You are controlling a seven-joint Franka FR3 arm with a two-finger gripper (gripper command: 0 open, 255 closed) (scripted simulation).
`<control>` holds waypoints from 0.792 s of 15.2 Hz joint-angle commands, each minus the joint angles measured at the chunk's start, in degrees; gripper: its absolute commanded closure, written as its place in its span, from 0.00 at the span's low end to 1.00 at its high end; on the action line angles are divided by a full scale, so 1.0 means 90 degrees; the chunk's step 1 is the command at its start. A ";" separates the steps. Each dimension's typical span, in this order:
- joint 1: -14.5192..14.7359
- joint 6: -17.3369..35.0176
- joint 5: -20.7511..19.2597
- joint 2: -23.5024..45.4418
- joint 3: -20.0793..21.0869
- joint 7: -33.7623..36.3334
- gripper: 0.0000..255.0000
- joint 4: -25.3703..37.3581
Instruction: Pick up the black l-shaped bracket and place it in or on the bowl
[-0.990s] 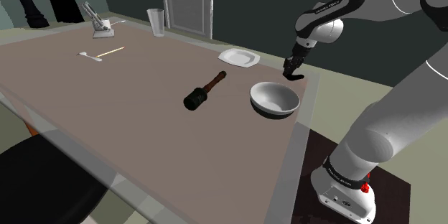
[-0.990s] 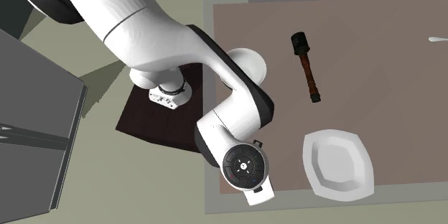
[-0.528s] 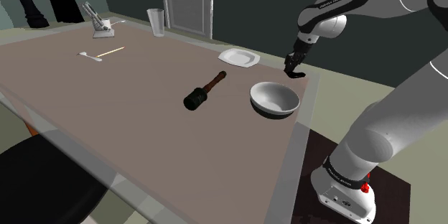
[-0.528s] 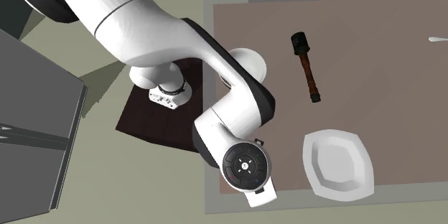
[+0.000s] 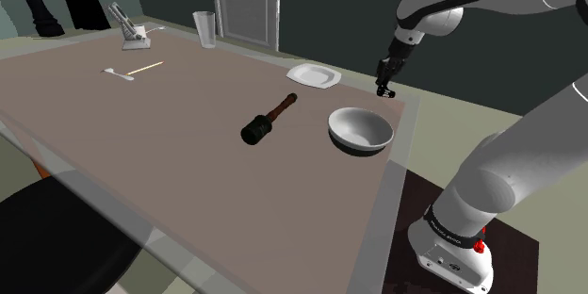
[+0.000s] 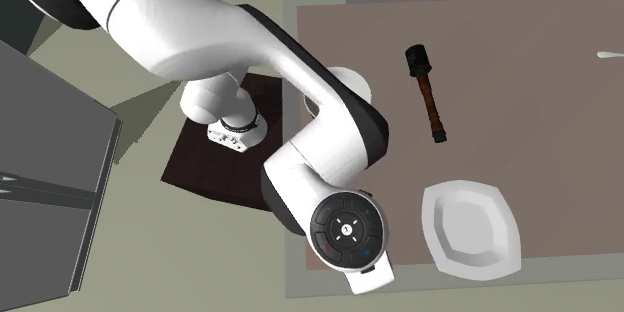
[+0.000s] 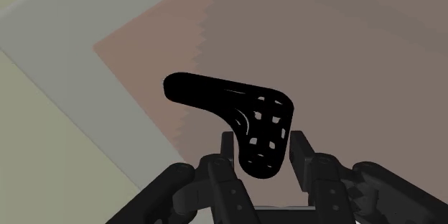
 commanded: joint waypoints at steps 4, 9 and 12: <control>-0.0020 -0.0438 -0.0076 -0.0149 0.0064 0.0105 1.00 0.0306; -0.0024 -0.0867 -0.0121 -0.0250 0.0125 0.0196 1.00 0.0647; -0.0022 -0.1123 -0.0136 -0.0292 0.0157 0.0243 1.00 0.0868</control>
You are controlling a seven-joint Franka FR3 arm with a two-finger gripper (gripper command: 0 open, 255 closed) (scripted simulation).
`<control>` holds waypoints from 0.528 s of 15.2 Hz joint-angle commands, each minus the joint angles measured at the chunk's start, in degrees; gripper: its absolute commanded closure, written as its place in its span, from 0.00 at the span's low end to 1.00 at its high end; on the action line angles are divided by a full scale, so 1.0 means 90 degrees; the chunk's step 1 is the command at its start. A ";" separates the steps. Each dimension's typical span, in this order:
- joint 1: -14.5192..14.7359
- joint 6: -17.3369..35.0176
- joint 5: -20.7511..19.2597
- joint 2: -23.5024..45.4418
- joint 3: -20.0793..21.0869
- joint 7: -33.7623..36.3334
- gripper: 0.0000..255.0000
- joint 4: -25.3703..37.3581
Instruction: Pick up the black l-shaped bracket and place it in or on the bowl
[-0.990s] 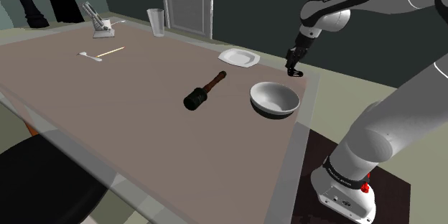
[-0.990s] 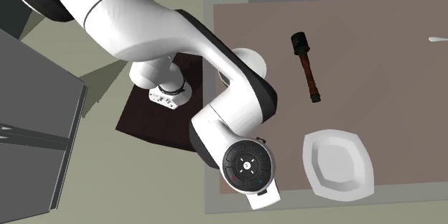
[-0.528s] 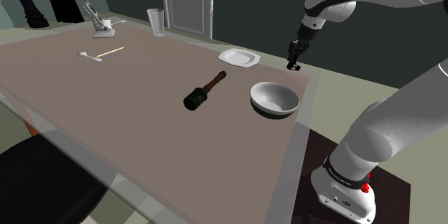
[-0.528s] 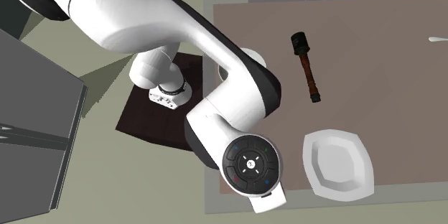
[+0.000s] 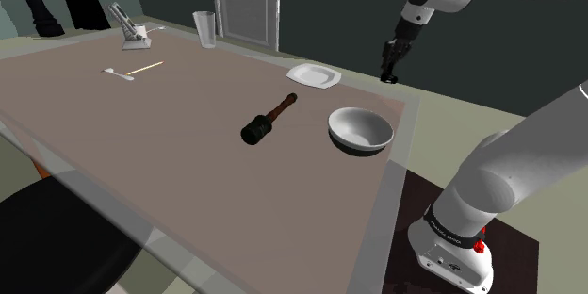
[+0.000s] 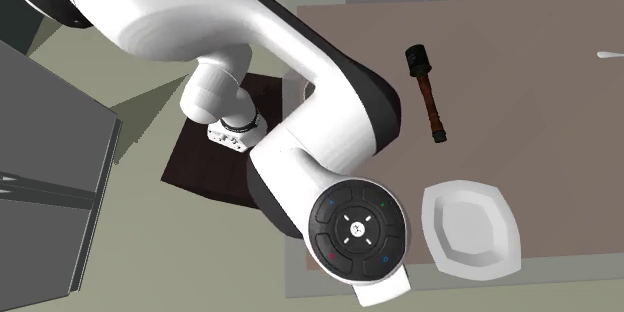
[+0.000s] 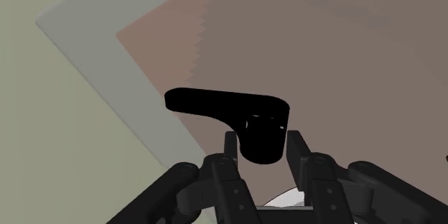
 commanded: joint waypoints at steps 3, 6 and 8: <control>0.0005 -0.0338 -0.0021 -0.0058 0.0049 0.0070 1.00 0.0286; 0.0015 -0.0387 -0.0140 -0.0452 0.0327 0.0433 1.00 -0.0014; 0.0024 -0.0384 -0.0212 -0.0814 0.0600 0.0772 1.00 -0.0349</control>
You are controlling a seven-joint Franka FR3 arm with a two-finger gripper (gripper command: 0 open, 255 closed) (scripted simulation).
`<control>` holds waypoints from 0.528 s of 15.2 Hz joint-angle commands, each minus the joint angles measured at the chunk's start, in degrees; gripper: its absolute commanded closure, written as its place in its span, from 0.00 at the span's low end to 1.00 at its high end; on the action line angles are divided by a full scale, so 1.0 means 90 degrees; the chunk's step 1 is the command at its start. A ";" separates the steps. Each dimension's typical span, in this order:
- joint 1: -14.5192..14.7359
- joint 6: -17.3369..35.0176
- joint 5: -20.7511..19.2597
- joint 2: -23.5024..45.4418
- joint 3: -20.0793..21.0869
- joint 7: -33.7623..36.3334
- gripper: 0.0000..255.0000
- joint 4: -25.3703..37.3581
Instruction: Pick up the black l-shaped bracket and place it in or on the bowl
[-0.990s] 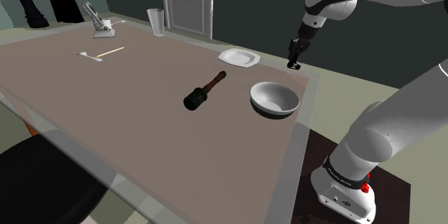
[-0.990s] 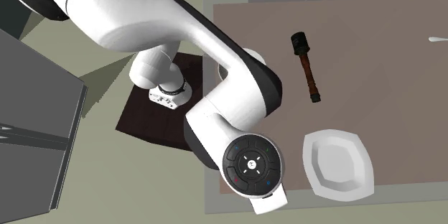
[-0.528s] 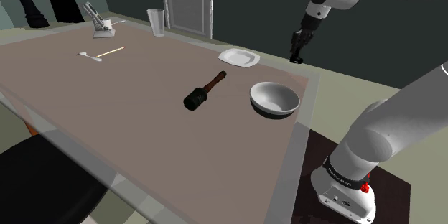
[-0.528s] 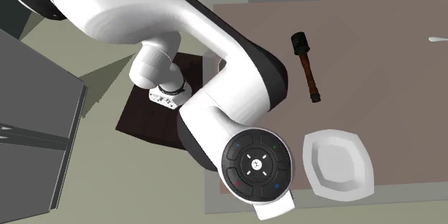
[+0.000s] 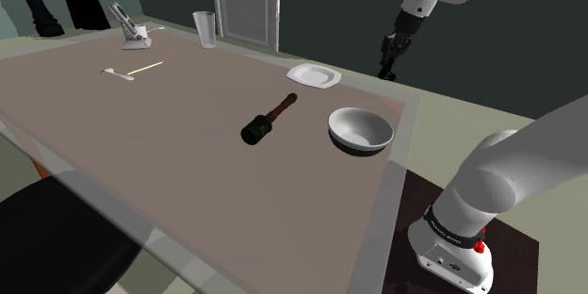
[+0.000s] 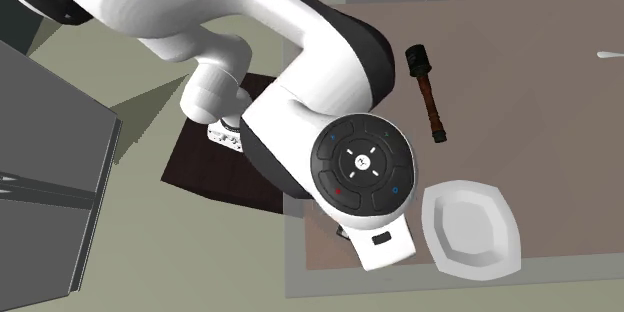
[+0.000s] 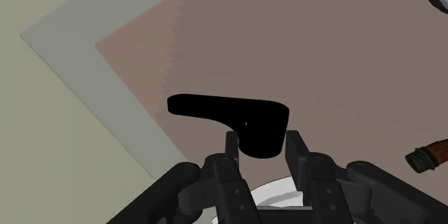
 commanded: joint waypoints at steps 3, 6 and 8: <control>0.0038 0.0000 -0.0068 -0.0664 0.0544 0.0664 1.00 -0.0619; 0.0089 -0.0037 -0.0027 -0.1110 0.0959 0.1136 1.00 -0.1007; 0.0143 -0.0069 0.0036 -0.1379 0.1236 0.1446 1.00 -0.1231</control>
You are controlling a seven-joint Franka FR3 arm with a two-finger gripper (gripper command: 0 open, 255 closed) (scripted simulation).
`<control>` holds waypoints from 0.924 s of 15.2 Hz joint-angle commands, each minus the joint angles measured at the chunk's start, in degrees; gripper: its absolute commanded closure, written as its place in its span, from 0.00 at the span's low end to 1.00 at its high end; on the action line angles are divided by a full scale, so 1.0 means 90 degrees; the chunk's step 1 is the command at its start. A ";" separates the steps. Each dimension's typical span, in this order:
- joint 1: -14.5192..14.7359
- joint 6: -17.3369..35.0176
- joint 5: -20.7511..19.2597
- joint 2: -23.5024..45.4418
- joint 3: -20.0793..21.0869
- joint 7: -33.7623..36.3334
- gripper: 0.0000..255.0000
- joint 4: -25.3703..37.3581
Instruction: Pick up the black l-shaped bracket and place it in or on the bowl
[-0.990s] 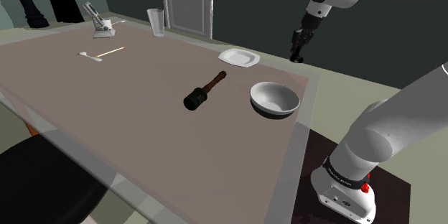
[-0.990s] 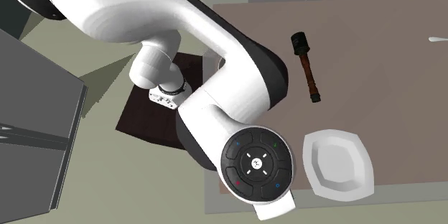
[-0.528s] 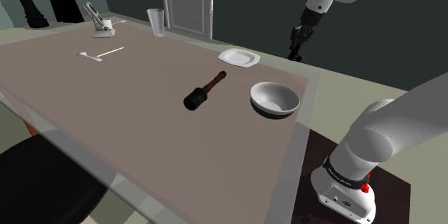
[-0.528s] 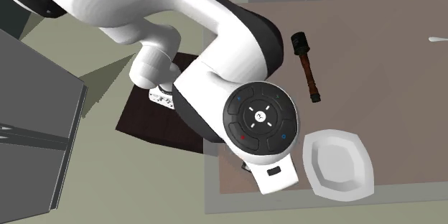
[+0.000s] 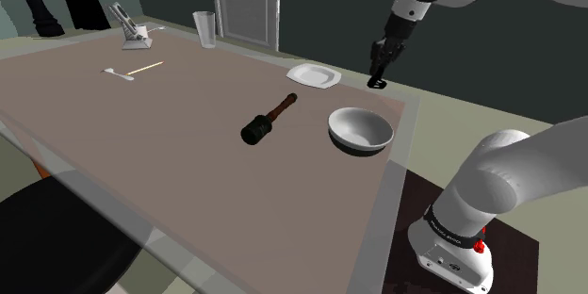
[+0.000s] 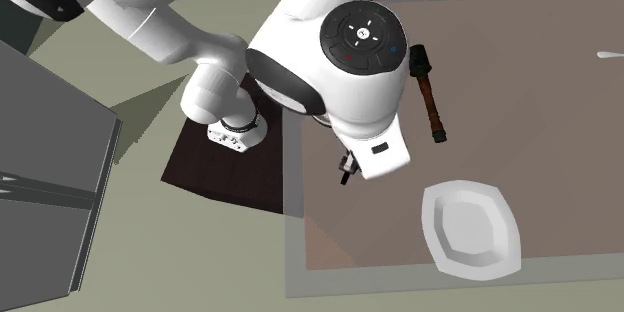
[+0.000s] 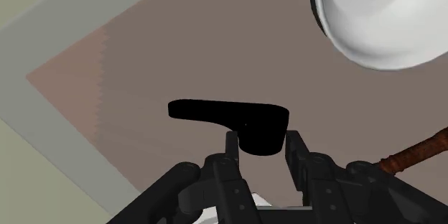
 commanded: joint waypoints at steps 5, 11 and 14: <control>0.0216 -0.0080 0.0278 -0.0729 0.0840 0.0935 1.00 -0.0604; 0.0558 -0.0165 0.0719 -0.1168 0.1703 0.1870 1.00 -0.0886; 0.0738 -0.0184 0.0949 -0.1271 0.2114 0.2312 1.00 -0.0926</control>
